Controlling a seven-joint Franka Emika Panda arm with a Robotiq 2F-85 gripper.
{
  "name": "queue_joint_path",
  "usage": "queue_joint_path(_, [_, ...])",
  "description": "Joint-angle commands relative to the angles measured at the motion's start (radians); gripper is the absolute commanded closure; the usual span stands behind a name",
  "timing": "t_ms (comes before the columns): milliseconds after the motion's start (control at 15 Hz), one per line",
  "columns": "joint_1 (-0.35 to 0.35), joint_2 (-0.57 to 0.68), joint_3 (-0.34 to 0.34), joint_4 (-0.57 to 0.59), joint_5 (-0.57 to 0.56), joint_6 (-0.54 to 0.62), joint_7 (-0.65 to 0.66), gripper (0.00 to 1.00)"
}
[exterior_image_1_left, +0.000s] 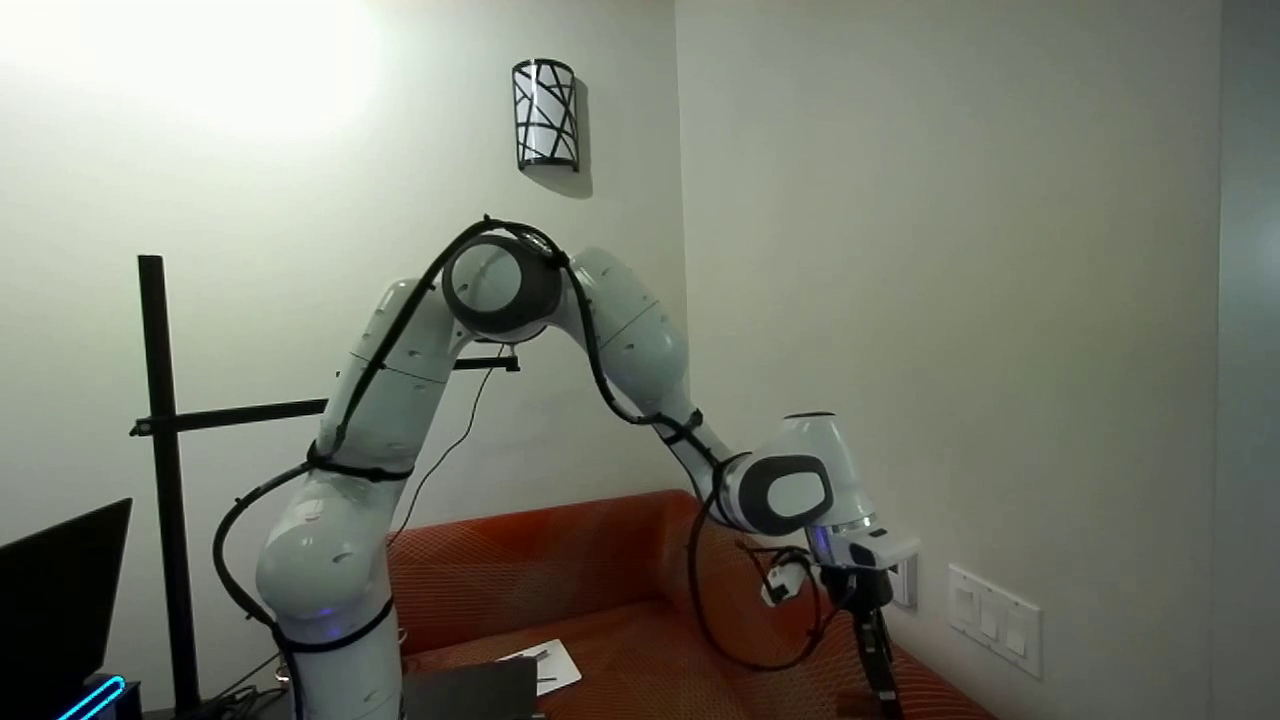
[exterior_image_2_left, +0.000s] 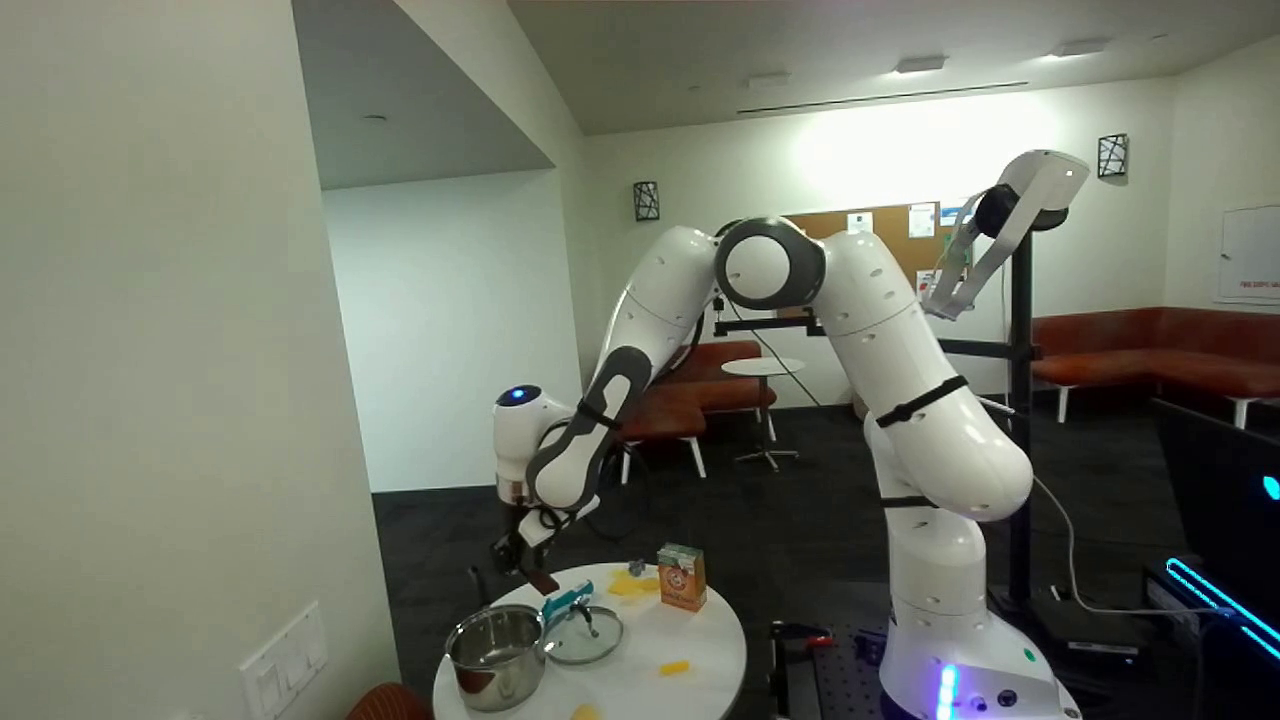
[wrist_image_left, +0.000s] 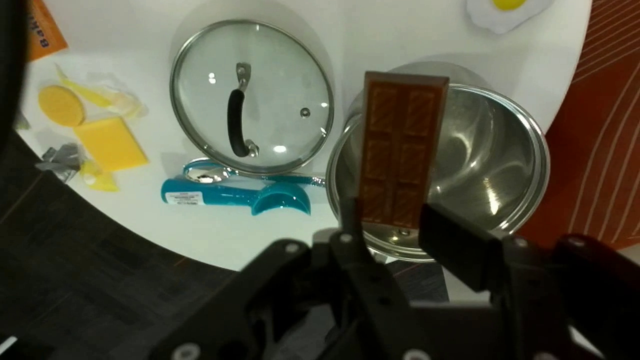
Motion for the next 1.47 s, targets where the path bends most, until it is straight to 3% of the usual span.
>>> queue_joint_path(0, [-0.048, 0.053, 0.038, 0.118, -0.001, -0.087, -0.074, 0.88])
queue_joint_path(667, [-0.133, 0.223, 0.101, 0.379, 0.004, -0.213, -0.296, 0.88])
queue_joint_path(1400, [-0.215, 0.288, 0.186, 0.416, 0.019, -0.184, -0.575, 0.88])
